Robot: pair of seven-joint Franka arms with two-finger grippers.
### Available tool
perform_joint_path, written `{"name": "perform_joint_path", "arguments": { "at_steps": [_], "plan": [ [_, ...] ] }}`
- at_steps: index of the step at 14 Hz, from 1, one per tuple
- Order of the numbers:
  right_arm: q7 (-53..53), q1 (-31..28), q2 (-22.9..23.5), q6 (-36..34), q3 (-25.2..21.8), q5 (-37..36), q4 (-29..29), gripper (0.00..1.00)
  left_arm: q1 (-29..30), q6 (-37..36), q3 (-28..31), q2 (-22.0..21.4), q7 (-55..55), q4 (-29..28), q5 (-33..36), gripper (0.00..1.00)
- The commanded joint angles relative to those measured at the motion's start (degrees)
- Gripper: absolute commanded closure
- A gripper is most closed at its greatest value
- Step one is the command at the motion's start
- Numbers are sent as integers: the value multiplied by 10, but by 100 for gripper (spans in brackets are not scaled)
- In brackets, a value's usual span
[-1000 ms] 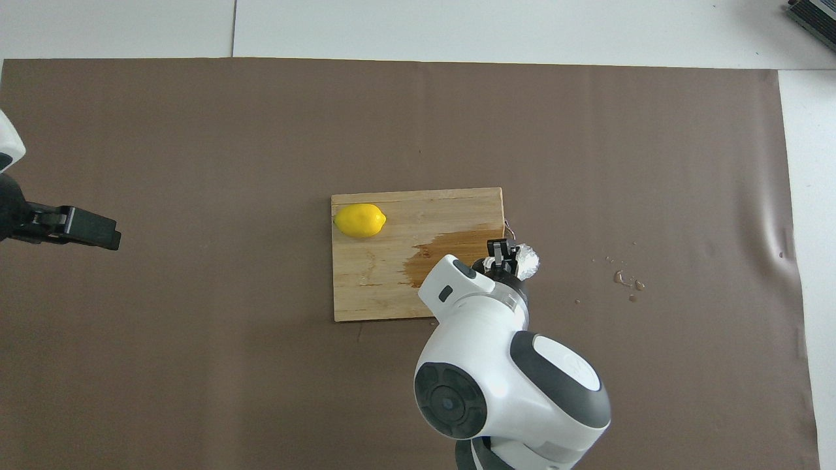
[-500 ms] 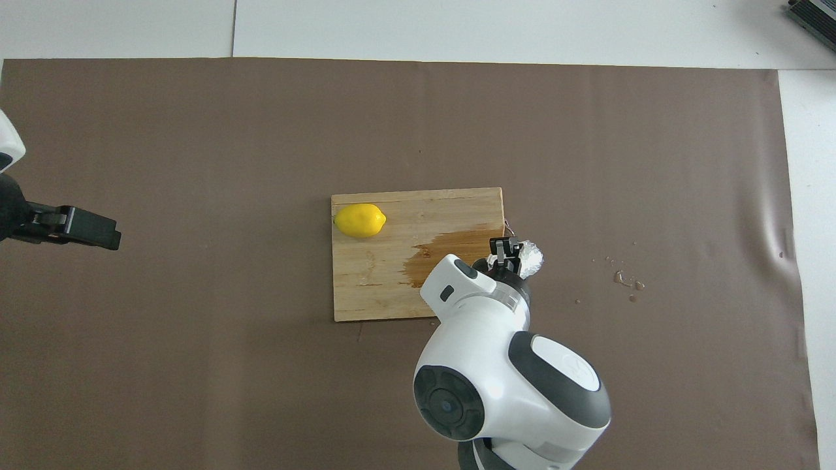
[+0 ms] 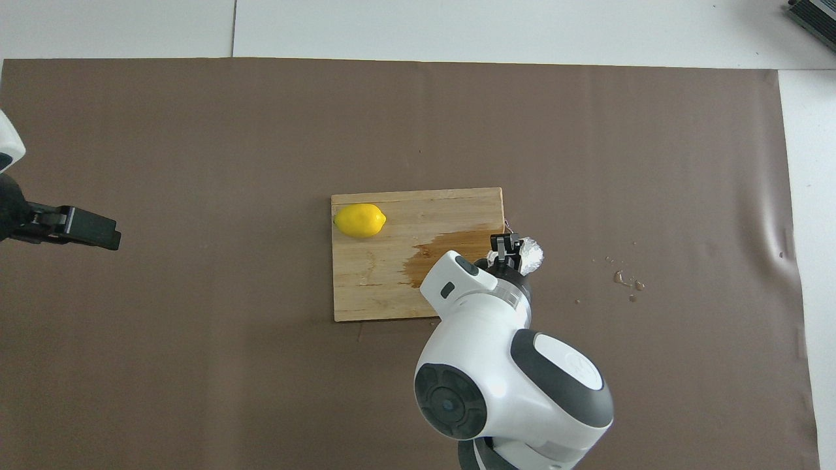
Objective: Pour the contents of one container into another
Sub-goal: 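Carry the white cup back and lower it onto the table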
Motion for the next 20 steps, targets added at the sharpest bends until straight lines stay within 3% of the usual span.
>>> {"name": "perform_joint_path", "arguments": {
  "at_steps": [1,10,20],
  "plan": [
    [-2,-8,-3,-1,1,27,6,100,-9,-4,7,-11,-6,-10,10,0],
    [-84,-55,1,6,0,168,19,100,-9,-4,7,-11,-5,-10,10,0],
    [-279,-177,8,7,-1,330,0,100,-9,-4,7,-11,-6,-10,10,0]
  ]
}}
